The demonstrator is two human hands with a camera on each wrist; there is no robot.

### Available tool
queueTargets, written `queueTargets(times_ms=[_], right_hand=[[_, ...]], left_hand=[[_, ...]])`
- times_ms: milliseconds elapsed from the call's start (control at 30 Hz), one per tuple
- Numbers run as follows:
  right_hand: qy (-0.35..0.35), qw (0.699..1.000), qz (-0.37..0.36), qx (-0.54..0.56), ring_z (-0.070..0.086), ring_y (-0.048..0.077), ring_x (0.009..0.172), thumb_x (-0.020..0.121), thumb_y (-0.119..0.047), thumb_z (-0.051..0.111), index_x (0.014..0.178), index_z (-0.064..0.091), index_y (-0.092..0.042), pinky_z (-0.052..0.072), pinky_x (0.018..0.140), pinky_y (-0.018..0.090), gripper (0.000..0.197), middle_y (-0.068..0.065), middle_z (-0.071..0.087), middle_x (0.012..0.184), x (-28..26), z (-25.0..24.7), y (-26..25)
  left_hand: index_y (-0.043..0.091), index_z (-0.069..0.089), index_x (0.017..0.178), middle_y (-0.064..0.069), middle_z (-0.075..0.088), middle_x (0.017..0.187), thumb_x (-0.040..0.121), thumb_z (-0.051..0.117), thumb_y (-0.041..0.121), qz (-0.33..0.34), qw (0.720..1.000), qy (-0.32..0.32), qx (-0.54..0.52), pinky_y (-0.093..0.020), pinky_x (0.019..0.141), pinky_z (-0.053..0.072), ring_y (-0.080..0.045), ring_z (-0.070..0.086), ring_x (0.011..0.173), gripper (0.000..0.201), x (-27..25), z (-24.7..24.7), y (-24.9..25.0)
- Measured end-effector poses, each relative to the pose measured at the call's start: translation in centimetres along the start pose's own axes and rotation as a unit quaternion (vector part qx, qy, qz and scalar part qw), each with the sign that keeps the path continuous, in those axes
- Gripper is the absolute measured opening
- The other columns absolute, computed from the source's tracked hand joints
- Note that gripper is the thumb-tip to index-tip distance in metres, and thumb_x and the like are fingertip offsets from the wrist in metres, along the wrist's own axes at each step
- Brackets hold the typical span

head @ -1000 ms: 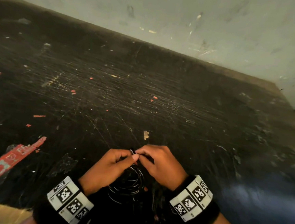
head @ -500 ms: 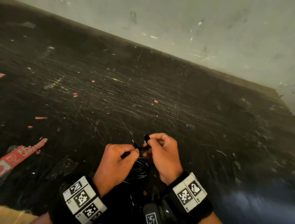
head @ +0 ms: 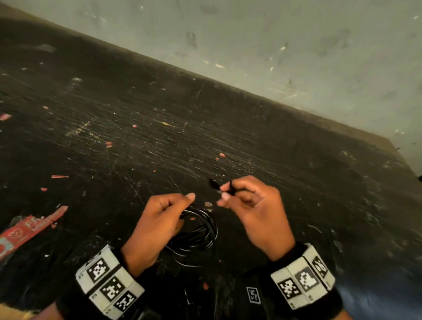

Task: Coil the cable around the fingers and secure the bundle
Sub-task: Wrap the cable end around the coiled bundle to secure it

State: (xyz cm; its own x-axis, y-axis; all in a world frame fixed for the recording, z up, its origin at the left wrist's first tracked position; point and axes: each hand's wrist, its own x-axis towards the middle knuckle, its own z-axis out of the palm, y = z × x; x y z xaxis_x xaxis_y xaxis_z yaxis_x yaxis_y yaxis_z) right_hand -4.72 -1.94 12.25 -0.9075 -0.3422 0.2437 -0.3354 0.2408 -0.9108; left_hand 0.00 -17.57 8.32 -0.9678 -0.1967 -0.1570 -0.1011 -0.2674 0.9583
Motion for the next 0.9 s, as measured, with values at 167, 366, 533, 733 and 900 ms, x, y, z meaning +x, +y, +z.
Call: queueTargets(times_ms=[167, 366, 533, 733, 900], right_hand=[[-0.015, 0.999, -0.032, 0.012, 0.057, 0.006, 0.054, 0.078, 0.002, 0.068, 0.084, 0.069, -0.012, 0.045, 0.051, 0.013, 0.015, -0.004, 0.067, 0.069, -0.8, -1.4, -3.6], [-0.081, 0.97, -0.076, -0.217, 0.05, 0.005, 0.057, 0.075, -0.019, 0.073, 0.075, 0.063, -0.016, 0.045, 0.056, 0.028, 0.011, -0.004, 0.061, 0.069, -1.6, 1.2, -1.6], [-0.048, 0.924, -0.219, -0.309, 0.045, 0.015, 0.115, 0.071, -0.018, 0.07, 0.082, 0.068, -0.023, 0.033, 0.092, 0.029, 0.012, -0.001, 0.059, 0.12, -1.3, 2.6, 0.4], [-0.049, 0.9, -0.276, -0.334, 0.056, 0.02, 0.107, 0.075, -0.008, 0.062, 0.081, 0.065, -0.013, 0.044, 0.088, 0.034, 0.008, 0.008, 0.065, 0.114, -0.3, 3.0, 2.3], [-0.025, 0.887, -0.306, -0.345, 0.063, 0.02, 0.086, 0.082, -0.007, 0.058, 0.081, 0.067, -0.009, 0.047, 0.075, 0.031, 0.01, 0.008, 0.07, 0.097, -0.3, 3.0, 2.7]], left_hand=[[-0.005, 0.057, 0.074, -0.003, 0.046, 0.053, 0.089, 0.055, 0.013, 0.046, 0.996, 0.058, 0.043, -0.015, 0.039, 0.031, -0.003, 0.038, 0.039, 0.023, 1.1, -0.4, -0.1], [0.004, 0.061, 0.074, -0.02, 0.06, 0.071, 0.083, 0.06, 0.02, 0.091, 0.987, 0.088, 0.101, -0.042, 0.065, 0.045, -0.023, 0.053, 0.065, 0.019, 1.8, 0.2, 0.1], [0.014, 0.059, 0.072, -0.005, 0.061, 0.066, 0.082, 0.06, 0.027, 0.124, 0.975, 0.105, 0.153, -0.044, 0.067, 0.047, -0.016, 0.054, 0.061, 0.016, 1.7, -0.2, -0.1], [0.028, 0.056, 0.064, -0.002, 0.051, 0.056, 0.083, 0.061, 0.027, 0.08, 0.99, 0.094, 0.068, -0.035, 0.051, 0.035, -0.017, 0.044, 0.051, 0.02, 1.5, 0.0, -0.6], [0.021, 0.054, 0.096, 0.0, 0.055, 0.059, 0.082, 0.064, 0.033, 0.007, 0.995, 0.101, 0.012, -0.023, 0.043, 0.038, -0.007, 0.05, 0.043, 0.021, 1.5, 0.4, -1.0]])
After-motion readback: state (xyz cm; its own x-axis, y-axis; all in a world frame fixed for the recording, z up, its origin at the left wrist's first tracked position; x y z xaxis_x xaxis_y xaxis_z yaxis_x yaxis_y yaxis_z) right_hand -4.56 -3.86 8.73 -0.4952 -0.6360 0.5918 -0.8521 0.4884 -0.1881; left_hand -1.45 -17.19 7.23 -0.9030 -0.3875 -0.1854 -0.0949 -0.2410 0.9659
